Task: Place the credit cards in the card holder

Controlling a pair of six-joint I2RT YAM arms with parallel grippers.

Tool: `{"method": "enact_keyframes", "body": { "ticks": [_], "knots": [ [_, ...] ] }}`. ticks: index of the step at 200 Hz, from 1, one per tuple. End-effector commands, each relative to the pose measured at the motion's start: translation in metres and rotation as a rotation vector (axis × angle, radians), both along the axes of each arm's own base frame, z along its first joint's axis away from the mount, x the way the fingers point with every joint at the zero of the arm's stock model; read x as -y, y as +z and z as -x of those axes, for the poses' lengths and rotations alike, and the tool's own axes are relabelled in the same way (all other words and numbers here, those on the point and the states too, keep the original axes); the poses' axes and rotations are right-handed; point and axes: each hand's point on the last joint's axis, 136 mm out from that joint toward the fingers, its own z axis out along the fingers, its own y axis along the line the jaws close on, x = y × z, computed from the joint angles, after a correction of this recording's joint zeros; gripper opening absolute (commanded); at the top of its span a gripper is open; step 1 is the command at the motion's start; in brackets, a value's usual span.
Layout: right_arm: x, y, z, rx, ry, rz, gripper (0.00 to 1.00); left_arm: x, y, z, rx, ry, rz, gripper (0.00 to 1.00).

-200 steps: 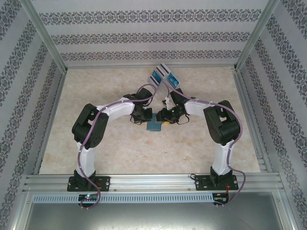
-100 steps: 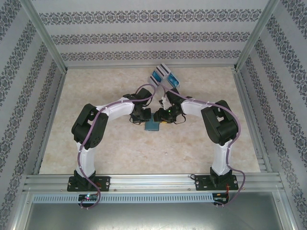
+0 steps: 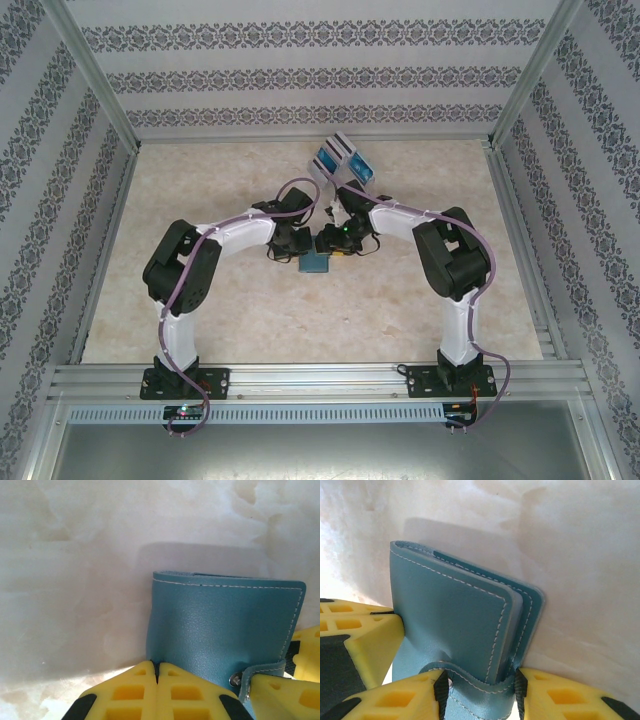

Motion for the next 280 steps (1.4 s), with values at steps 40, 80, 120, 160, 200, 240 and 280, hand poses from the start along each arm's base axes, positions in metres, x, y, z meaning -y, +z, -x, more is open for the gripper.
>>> {"method": "enact_keyframes", "body": {
  "ticks": [40, 80, 120, 160, 200, 240, 280],
  "knots": [
    [-0.044, -0.057, 0.057, -0.111, 0.115, 0.037, 0.43, 0.07, -0.015, 0.028, -0.072, -0.093, 0.274, 0.0],
    [-0.043, -0.038, 0.052, -0.108, 0.101, -0.02, 0.44, 0.064, -0.017, 0.03, -0.073, -0.097, 0.252, 0.0],
    [-0.043, -0.036, 0.048, -0.111, 0.107, 0.05, 0.44, 0.069, -0.015, 0.026, -0.051, -0.087, 0.281, 0.0],
    [-0.042, -0.05, 0.054, -0.136, 0.135, 0.181, 0.44, 0.072, -0.022, 0.028, -0.046, -0.081, 0.319, 0.0],
    [-0.037, -0.054, 0.056, -0.137, 0.12, 0.259, 0.44, 0.072, -0.029, 0.034, -0.046, -0.081, 0.355, 0.0],
    [-0.047, -0.051, 0.055, -0.144, 0.112, 0.275, 0.44, 0.074, -0.034, 0.038, -0.052, -0.083, 0.391, 0.0],
    [-0.036, -0.031, 0.044, -0.128, 0.088, 0.223, 0.44, 0.074, -0.019, 0.036, -0.039, -0.12, 0.37, 0.0]
  ]
}}
